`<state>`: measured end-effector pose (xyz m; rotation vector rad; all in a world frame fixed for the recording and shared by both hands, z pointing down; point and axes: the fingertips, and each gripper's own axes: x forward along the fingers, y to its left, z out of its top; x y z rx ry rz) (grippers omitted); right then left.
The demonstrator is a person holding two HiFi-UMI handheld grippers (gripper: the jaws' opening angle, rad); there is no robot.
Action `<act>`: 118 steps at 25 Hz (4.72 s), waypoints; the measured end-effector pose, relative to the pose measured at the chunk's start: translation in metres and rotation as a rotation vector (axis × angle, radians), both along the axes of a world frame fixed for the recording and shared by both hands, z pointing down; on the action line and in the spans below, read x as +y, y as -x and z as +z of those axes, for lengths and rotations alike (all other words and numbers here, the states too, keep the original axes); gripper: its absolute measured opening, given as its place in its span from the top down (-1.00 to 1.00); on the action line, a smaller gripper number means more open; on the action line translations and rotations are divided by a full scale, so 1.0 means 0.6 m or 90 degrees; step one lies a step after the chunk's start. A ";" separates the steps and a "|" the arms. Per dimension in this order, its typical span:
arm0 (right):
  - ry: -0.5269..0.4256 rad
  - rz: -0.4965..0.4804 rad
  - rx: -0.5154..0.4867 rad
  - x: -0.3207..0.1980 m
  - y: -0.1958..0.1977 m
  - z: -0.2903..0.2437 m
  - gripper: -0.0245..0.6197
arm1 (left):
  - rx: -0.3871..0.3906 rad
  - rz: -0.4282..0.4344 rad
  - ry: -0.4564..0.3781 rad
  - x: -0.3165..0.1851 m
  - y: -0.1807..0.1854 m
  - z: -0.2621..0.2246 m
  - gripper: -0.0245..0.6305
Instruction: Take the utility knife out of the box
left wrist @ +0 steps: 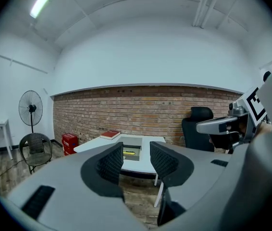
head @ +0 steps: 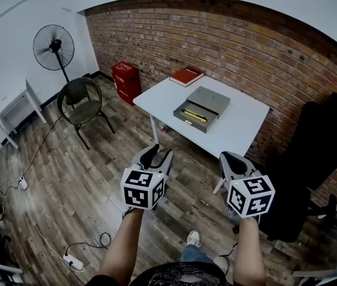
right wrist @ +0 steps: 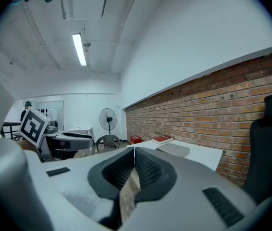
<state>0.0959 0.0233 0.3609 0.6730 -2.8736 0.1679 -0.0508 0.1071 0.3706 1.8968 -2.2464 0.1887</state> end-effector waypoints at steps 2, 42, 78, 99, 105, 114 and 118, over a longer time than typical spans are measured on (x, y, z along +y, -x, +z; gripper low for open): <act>0.003 -0.010 -0.001 -0.030 0.010 -0.004 0.86 | -0.002 0.001 -0.001 -0.032 0.006 -0.007 0.39; -0.008 -0.089 -0.017 -0.381 0.159 0.000 0.87 | 0.002 0.073 0.040 -0.434 0.157 0.023 0.38; 0.015 0.235 0.017 -0.566 0.320 0.025 0.87 | -0.099 0.559 0.129 -0.720 0.256 0.134 0.35; 0.034 0.282 0.026 -0.595 0.279 0.065 0.87 | -0.276 0.812 0.371 -0.688 0.209 0.349 0.35; 0.036 0.290 0.026 -0.600 0.265 0.071 0.87 | -0.308 0.859 0.438 -0.671 0.197 0.398 0.35; 0.042 0.308 0.027 -0.603 0.251 0.077 0.87 | -0.362 0.877 0.487 -0.672 0.202 0.445 0.35; 0.045 0.317 0.027 -0.605 0.247 0.080 0.87 | -0.366 0.891 0.504 -0.666 0.202 0.462 0.35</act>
